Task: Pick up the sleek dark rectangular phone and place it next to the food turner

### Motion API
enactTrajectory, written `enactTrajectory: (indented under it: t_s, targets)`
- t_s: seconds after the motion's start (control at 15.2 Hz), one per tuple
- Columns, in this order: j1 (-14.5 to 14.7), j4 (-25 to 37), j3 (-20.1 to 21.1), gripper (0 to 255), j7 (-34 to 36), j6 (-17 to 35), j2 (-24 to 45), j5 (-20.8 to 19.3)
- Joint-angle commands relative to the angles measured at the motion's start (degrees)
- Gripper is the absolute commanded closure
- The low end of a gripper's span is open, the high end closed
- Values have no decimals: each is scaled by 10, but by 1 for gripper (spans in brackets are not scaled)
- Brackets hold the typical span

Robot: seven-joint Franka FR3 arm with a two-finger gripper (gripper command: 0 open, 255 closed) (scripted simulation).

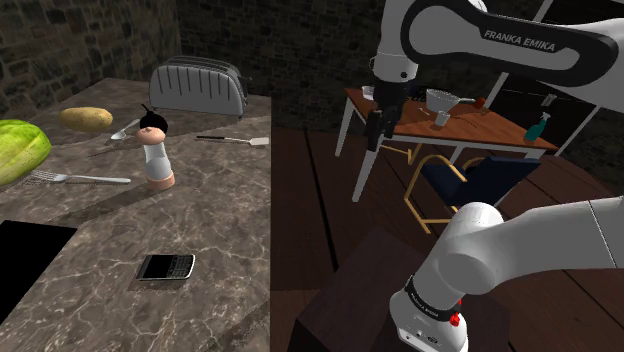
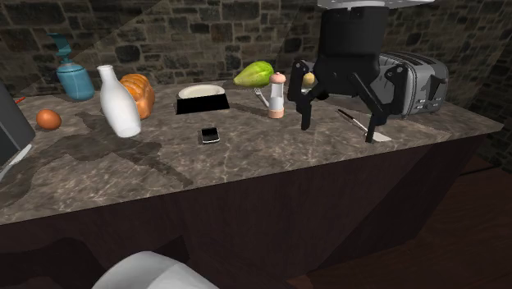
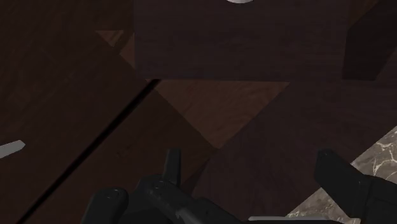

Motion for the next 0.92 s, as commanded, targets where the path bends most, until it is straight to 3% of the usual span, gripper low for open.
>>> enactTrajectory:
  t_s: [0.0, 0.86]
  targets:
    - [0, 0, 0, 0, 0, 0, 0, 0]
    - [71, -14, 81, 0, 38, 177, 144, 67]
